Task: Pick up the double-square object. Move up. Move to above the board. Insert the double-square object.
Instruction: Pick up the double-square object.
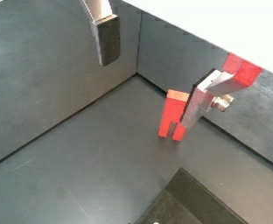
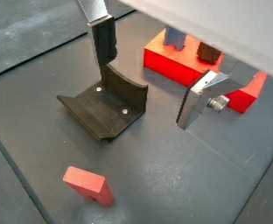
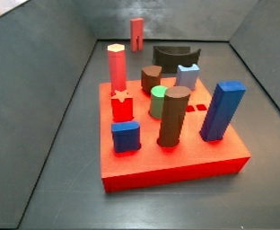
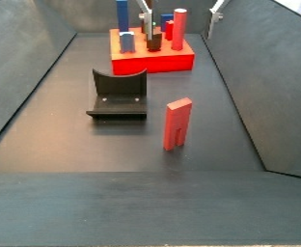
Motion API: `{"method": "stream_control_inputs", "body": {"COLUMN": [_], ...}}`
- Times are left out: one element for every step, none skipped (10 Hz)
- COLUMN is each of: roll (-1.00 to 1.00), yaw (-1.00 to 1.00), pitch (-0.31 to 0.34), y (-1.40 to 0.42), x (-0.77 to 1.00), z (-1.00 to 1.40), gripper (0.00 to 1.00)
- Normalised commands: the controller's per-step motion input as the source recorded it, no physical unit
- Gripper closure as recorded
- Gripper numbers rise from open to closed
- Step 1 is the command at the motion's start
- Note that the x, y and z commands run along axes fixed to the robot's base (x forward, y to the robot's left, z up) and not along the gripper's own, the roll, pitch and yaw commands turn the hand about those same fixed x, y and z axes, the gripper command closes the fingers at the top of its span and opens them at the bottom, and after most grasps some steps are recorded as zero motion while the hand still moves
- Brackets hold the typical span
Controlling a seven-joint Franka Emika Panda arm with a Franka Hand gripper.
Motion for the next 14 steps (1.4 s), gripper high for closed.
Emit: {"method": "stream_control_inputs", "body": {"roll": [0.01,-0.06,-0.07,-0.15,-0.17,-0.16,0.0,0.06,-0.08,-0.04,-0.05,-0.05,0.0,-0.02], "yaw": [0.07,0.41,0.44,0.55,0.6,0.65,0.73,0.23,0.09,0.52,0.74,0.71,0.0,0.01], "pitch": [-0.046,-0.051,-0.1,-0.153,-0.179,-0.2,-0.229,0.0,0.0,-0.171,-0.15,0.0,0.014,-0.067], "y": [0.19,0.43,0.41,0.35,0.33,0.31,0.49,0.19,0.22,0.38,0.5,0.38,0.0,-0.03], "x": [-0.02,0.45,0.51,0.42,0.35,0.27,-0.13,0.0,0.0,-0.43,-0.22,-0.14,0.01,0.0], "z": [-0.07,-0.41,-0.49,-0.62,-0.63,-0.6,-0.75,-0.11,0.0,-0.53,-0.77,-0.31,0.0,-0.04], "gripper": [0.0,0.0,0.0,0.0,0.0,0.0,0.0,0.0,0.0,0.0,0.0,0.0,0.0,0.0]}}
